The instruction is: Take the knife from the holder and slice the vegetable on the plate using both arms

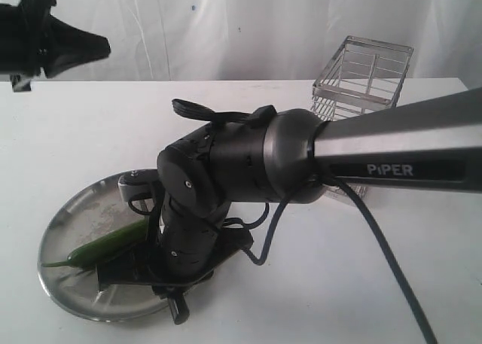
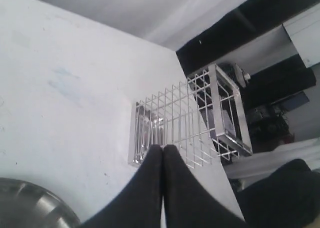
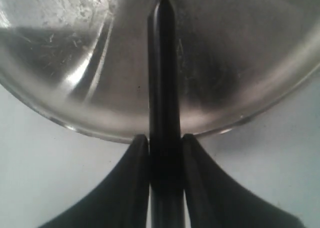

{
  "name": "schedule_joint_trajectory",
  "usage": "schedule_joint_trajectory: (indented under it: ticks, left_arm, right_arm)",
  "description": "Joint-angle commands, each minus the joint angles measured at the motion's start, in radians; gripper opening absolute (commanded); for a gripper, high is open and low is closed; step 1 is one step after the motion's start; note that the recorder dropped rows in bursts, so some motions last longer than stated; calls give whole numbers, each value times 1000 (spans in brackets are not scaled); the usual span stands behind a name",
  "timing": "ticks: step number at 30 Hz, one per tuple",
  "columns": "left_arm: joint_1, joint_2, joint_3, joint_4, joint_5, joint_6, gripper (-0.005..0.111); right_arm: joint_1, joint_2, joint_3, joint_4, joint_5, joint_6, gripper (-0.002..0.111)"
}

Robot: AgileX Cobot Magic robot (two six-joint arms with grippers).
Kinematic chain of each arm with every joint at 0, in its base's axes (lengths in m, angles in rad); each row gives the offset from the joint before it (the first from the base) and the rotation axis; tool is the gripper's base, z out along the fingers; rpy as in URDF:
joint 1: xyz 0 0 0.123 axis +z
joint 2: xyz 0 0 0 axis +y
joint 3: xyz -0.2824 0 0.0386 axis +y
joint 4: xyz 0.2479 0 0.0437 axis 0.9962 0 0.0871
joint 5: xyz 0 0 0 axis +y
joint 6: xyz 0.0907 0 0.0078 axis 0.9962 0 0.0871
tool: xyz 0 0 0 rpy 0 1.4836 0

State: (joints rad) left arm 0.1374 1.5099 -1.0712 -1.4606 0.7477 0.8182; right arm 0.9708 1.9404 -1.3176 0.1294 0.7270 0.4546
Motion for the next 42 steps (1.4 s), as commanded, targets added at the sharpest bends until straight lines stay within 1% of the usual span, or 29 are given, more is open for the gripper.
schedule_joint_trajectory:
  ticks: [1, 3, 6, 11, 13, 15, 17, 23, 30, 35, 42]
  left_arm:
    - [-12, 88, 3, -26, 69, 67, 0]
    - [-12, 115, 3, -16, 74, 81, 0]
    - [-12, 146, 12, 38, 57, 77, 0]
    - [-12, 206, 75, 19, 35, 114, 0]
    - [-38, 226, 95, 5, 19, 156, 0]
    - [-94, 250, 94, 5, -24, 178, 0]
    - [-120, 267, 94, 16, -49, 181, 0]
    - [-122, 282, 94, 28, -40, 181, 0]
    - [-114, 275, 94, 112, -21, 139, 0]
    - [-92, 253, 94, 112, -23, 127, 0]
    - [-91, 252, 94, 111, -20, 125, 0]
  right_arm:
    - [-7, -4, -8, 5, 21, -5, 1]
    - [-7, -4, -8, 5, 26, -5, 1]
    - [-7, -4, -8, 19, 28, -5, 1]
    - [-7, -4, -8, 21, 42, -5, 1]
    - [-7, -4, -8, 17, 44, -5, 1]
    - [-7, -4, -8, 15, 46, -5, 1]
    - [-7, -4, -8, 15, 49, -5, 1]
    - [-7, -4, -8, 17, 55, -5, 1]
    - [-5, -4, -8, 42, 83, -5, 1]
    - [-5, -11, -9, 36, 78, -5, 1]
    - [-5, -53, -11, 28, 27, -4, 1]
